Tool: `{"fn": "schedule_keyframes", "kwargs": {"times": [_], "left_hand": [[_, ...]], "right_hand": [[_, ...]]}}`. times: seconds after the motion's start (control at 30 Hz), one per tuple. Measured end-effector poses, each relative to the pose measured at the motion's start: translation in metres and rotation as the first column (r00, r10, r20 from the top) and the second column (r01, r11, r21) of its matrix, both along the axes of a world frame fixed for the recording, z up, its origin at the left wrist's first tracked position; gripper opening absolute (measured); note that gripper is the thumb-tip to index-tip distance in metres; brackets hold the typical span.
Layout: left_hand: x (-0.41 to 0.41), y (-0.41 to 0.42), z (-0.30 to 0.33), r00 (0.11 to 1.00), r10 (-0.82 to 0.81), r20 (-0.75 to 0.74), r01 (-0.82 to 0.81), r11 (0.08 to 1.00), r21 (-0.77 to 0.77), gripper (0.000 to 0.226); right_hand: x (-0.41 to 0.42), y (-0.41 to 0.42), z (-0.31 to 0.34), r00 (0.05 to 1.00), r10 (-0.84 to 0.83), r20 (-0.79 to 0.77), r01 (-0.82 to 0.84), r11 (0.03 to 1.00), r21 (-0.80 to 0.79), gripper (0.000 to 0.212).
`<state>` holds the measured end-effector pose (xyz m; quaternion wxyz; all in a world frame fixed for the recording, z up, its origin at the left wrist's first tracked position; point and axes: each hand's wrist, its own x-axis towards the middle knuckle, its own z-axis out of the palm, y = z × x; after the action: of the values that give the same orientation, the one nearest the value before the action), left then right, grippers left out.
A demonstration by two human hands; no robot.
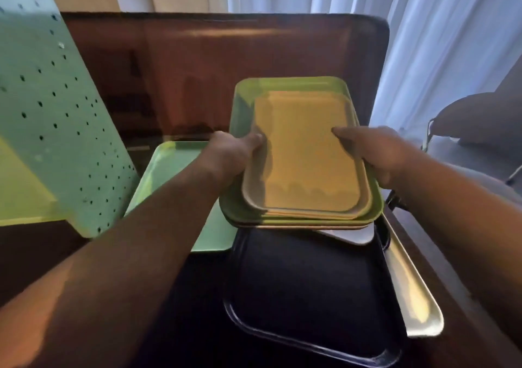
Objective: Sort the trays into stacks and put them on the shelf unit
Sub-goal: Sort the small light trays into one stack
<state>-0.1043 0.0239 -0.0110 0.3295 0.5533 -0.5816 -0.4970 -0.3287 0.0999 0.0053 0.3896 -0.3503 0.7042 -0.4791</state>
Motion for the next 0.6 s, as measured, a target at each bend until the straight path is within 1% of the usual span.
{"fn": "schedule_keyframes", "kwargs": {"times": [0.03, 0.07, 0.1, 0.17, 0.2, 0.23, 0.27, 0.33, 0.37, 0.43, 0.53, 0.6], "left_hand": [[-0.002, 0.002, 0.0, 1.0, -0.008, 0.004, 0.008, 0.999, 0.048, 0.037], [-0.006, 0.004, 0.001, 1.0, -0.013, 0.005, 0.013, 0.996, 0.09, 0.036], [-0.011, 0.005, 0.001, 1.0, -0.019, 0.014, 0.016, 0.991, 0.13, 0.039], [-0.024, 0.007, 0.004, 0.999, -0.03, 0.038, 0.022, 0.98, 0.198, 0.053], [-0.031, 0.006, 0.005, 0.998, -0.039, 0.042, 0.029, 0.975, 0.218, 0.054], [-0.038, 0.005, 0.007, 0.998, -0.049, 0.05, 0.036, 0.972, 0.232, 0.055], [-0.045, 0.004, 0.008, 0.996, -0.064, 0.063, 0.047, 0.969, 0.243, 0.059], [-0.057, 0.0, 0.01, 0.988, -0.106, 0.109, 0.073, 0.959, 0.272, 0.075], [-0.063, -0.004, 0.009, 0.984, -0.121, 0.133, 0.079, 0.957, 0.28, 0.084], [-0.073, -0.02, -0.006, 0.972, -0.132, 0.194, 0.076, 0.96, 0.27, 0.101], [-0.087, -0.032, -0.017, 0.936, -0.161, 0.313, 0.07, 0.957, 0.282, 0.109], [-0.092, -0.031, -0.018, 0.916, -0.192, 0.354, 0.079, 0.948, 0.308, 0.11]], "right_hand": [[-0.004, 0.002, -0.001, 1.0, -0.009, 0.019, 0.009, 1.0, 0.021, 0.038], [-0.009, 0.004, -0.002, 0.999, -0.029, 0.022, 0.028, 0.998, 0.055, 0.047], [-0.014, 0.007, -0.004, 0.999, -0.044, 0.03, 0.041, 0.995, 0.088, 0.057], [-0.029, 0.012, -0.013, 0.993, -0.082, 0.082, 0.07, 0.987, 0.143, 0.073], [-0.034, 0.015, -0.017, 0.99, -0.107, 0.097, 0.089, 0.981, 0.172, 0.082], [-0.037, 0.019, -0.019, 0.985, -0.134, 0.105, 0.113, 0.976, 0.188, 0.085], [-0.037, 0.024, -0.017, 0.98, -0.161, 0.115, 0.138, 0.972, 0.191, 0.08], [-0.038, 0.03, -0.015, 0.965, -0.214, 0.154, 0.183, 0.963, 0.196, 0.059], [-0.042, 0.031, -0.017, 0.953, -0.244, 0.177, 0.206, 0.956, 0.21, 0.055], [-0.049, 0.028, -0.023, 0.929, -0.29, 0.229, 0.235, 0.942, 0.238, 0.053], [-0.061, 0.02, -0.037, 0.904, -0.331, 0.27, 0.257, 0.927, 0.274, 0.046], [-0.066, 0.016, -0.047, 0.901, -0.333, 0.277, 0.248, 0.921, 0.3, 0.042]]}}
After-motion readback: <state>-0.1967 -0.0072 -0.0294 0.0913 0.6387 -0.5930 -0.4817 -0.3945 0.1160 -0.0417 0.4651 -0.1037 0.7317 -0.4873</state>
